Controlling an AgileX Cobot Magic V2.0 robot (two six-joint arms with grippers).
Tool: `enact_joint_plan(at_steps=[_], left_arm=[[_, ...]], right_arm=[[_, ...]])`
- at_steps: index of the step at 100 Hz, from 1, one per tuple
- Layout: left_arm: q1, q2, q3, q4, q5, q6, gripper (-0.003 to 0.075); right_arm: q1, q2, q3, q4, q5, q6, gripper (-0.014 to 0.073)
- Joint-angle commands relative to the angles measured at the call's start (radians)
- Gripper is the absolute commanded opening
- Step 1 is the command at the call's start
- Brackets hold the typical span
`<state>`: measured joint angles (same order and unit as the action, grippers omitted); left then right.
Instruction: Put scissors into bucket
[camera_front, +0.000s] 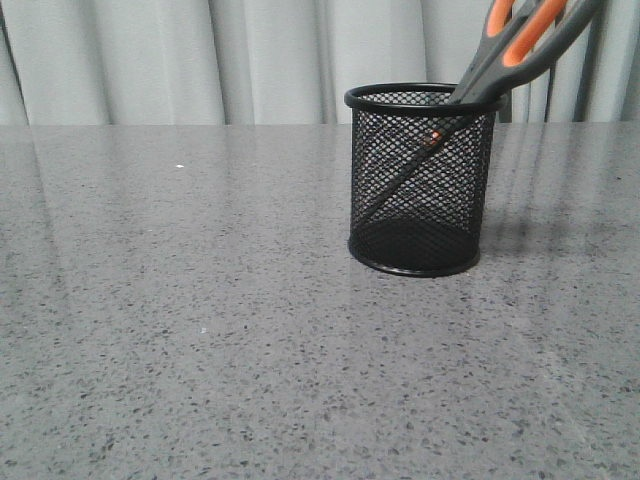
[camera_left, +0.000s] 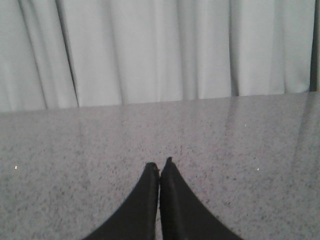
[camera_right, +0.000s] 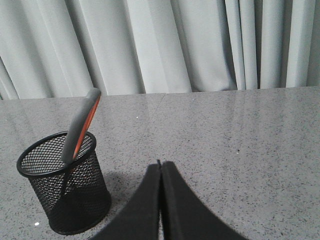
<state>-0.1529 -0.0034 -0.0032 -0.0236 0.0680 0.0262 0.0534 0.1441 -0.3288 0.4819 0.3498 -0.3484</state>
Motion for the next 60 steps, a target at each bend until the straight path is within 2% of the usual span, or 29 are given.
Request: enact_joint_plan(at_steps=[1, 7, 60], left_arm=[[0.027, -0.018, 0.024, -0.022, -0.082, -0.014, -0.0021], [0.041, -0.026, 0.028, -0.02, -0.043, -0.014, -0.0021], [0.058, -0.026, 0.028, -0.006, -0.051, -0.014, -0.0021]], right_arm=[[-0.006, 0.009, -0.026, 0.01, -0.067, -0.003, -0.0066], [-0.006, 0.009, -0.026, 0.01, -0.067, -0.003, -0.0066], [-0.006, 0.009, -0.026, 0.01, -0.069, -0.003, -0.0066]])
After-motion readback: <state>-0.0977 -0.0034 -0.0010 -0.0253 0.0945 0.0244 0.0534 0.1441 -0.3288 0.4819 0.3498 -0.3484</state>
